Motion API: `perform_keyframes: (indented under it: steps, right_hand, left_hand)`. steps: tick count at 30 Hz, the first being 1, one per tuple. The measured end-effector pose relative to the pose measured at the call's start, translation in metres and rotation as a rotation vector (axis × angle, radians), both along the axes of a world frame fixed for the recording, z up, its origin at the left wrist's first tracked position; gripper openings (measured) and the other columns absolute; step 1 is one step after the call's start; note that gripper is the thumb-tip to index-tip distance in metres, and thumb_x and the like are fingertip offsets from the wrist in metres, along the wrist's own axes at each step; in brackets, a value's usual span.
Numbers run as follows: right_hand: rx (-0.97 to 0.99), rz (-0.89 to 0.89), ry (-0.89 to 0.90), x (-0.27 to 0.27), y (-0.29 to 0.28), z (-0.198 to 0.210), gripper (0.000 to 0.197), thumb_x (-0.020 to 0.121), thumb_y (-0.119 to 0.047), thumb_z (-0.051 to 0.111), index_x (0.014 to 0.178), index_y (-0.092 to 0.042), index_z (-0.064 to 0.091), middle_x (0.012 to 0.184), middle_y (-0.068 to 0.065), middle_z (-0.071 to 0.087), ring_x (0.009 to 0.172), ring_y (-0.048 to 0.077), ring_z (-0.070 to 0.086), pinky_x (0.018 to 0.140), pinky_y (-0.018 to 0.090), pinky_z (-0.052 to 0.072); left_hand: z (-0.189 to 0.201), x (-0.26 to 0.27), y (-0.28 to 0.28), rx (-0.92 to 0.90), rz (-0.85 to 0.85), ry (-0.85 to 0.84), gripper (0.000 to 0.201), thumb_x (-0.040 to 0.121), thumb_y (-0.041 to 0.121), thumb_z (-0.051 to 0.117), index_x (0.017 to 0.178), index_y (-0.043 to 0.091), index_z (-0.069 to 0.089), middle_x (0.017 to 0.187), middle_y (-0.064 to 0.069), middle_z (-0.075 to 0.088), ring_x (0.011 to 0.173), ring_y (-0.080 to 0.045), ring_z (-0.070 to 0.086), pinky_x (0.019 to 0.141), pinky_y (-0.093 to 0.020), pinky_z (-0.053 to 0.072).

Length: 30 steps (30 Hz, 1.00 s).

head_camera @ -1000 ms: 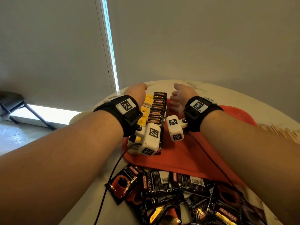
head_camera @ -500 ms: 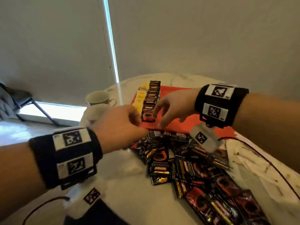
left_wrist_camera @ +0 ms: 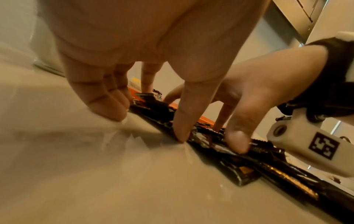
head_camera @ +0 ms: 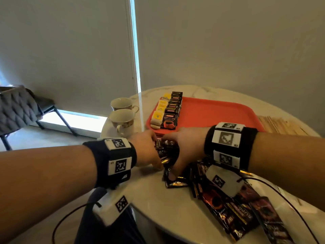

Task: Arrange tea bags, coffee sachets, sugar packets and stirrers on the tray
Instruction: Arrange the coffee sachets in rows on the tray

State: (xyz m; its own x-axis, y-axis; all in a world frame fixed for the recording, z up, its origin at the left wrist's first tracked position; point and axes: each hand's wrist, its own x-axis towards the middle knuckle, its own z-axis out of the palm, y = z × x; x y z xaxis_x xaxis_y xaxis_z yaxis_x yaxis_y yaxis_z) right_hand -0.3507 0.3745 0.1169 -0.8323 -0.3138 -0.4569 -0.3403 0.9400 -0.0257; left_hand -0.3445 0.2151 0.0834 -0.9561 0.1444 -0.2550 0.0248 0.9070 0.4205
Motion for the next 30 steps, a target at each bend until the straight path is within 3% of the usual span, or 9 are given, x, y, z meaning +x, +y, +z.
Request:
perform_keyframes:
  steps: [3,6,8,11,14,18,21,25,30]
  right_hand:
    - [0.109,0.027,-0.027,-0.002,-0.001,-0.004,0.141,0.04,-0.079,0.086,0.154,-0.053,0.006,0.148,0.001,0.035,0.132,0.027,0.044,0.105,0.053,0.048]
    - [0.174,0.086,0.048,-0.005,-0.008,-0.012,0.148,0.042,-0.075,0.088,0.157,-0.048,-0.001,0.144,0.005,0.036,0.128,0.029,0.046,0.103,0.052,0.05]
    - [0.162,0.112,0.068,-0.01,-0.011,-0.01,0.138,0.047,-0.073,0.088,0.158,-0.045,0.009,0.138,0.006,0.039,0.12,0.027,0.048,0.099,0.049,0.052]
    - [0.113,0.194,0.057,-0.017,-0.015,-0.004,0.102,0.062,-0.066,0.085,0.15,-0.043,0.037,0.123,0.0,0.049,0.106,0.019,0.05,0.091,0.039,0.054]
    - [0.035,0.246,0.083,-0.021,-0.017,-0.005,0.077,0.074,-0.055,0.08,0.143,-0.039,0.049,0.115,-0.005,0.059,0.104,0.016,0.057,0.087,0.034,0.054]
    - [0.044,0.261,0.041,-0.023,-0.016,-0.009,0.094,0.058,-0.073,0.082,0.14,-0.042,0.048,0.113,-0.008,0.059,0.103,0.014,0.057,0.092,0.036,0.054]
    - [0.108,0.292,0.055,-0.022,-0.018,-0.011,0.108,0.049,-0.076,0.085,0.142,-0.04,0.045,0.115,-0.006,0.058,0.104,0.016,0.057,0.095,0.039,0.053]
    - [0.093,0.325,0.071,-0.023,-0.024,-0.006,0.095,0.057,-0.067,0.087,0.139,-0.037,0.051,0.114,-0.009,0.063,0.104,0.016,0.06,0.094,0.038,0.054]
    - [0.054,0.366,0.119,-0.018,-0.024,-0.004,0.076,0.071,-0.049,0.085,0.138,-0.036,0.053,0.107,-0.009,0.065,0.098,0.015,0.062,0.088,0.035,0.055]
  left_hand:
    - [0.001,-0.001,0.0,0.072,0.045,0.009,0.057,0.071,0.031,0.094,0.116,0.024,0.059,0.098,0.002,0.065,0.087,-0.015,0.064,0.079,-0.032,0.058]
    - [0.005,-0.003,-0.002,0.189,0.063,-0.039,0.031,0.079,0.025,0.09,0.098,0.022,0.065,0.091,-0.002,0.069,0.077,-0.017,0.063,0.077,-0.033,0.058]
    - [0.006,-0.004,-0.005,0.219,0.076,-0.082,0.025,0.079,0.025,0.09,0.094,0.02,0.07,0.093,-0.004,0.073,0.077,-0.017,0.064,0.075,-0.031,0.058]
    - [0.004,-0.006,-0.009,0.237,0.124,-0.104,0.028,0.073,0.025,0.093,0.096,0.016,0.079,0.097,-0.005,0.077,0.084,-0.019,0.068,0.082,-0.034,0.061]
    - [0.002,-0.004,-0.011,0.232,0.146,-0.074,0.027,0.072,0.023,0.094,0.094,0.018,0.08,0.093,-0.001,0.076,0.089,-0.016,0.068,0.087,-0.036,0.061]
    - [0.0,-0.004,-0.012,0.246,0.179,-0.032,0.029,0.071,0.019,0.093,0.093,0.02,0.075,0.093,0.0,0.072,0.089,-0.016,0.065,0.084,-0.034,0.058]
    - [-0.001,-0.003,-0.014,0.27,0.192,-0.053,0.027,0.07,0.022,0.095,0.09,0.019,0.077,0.093,-0.001,0.075,0.093,-0.018,0.068,0.092,-0.041,0.06]
    - [-0.002,-0.004,-0.018,0.374,0.222,-0.084,0.028,0.067,0.022,0.097,0.087,0.014,0.079,0.092,-0.006,0.078,0.096,-0.023,0.072,0.094,-0.046,0.061]
    - [-0.006,-0.005,-0.025,0.536,0.327,-0.151,0.021,0.082,0.011,0.082,0.101,0.011,0.071,0.1,-0.015,0.074,0.096,-0.027,0.073,0.094,-0.045,0.062]
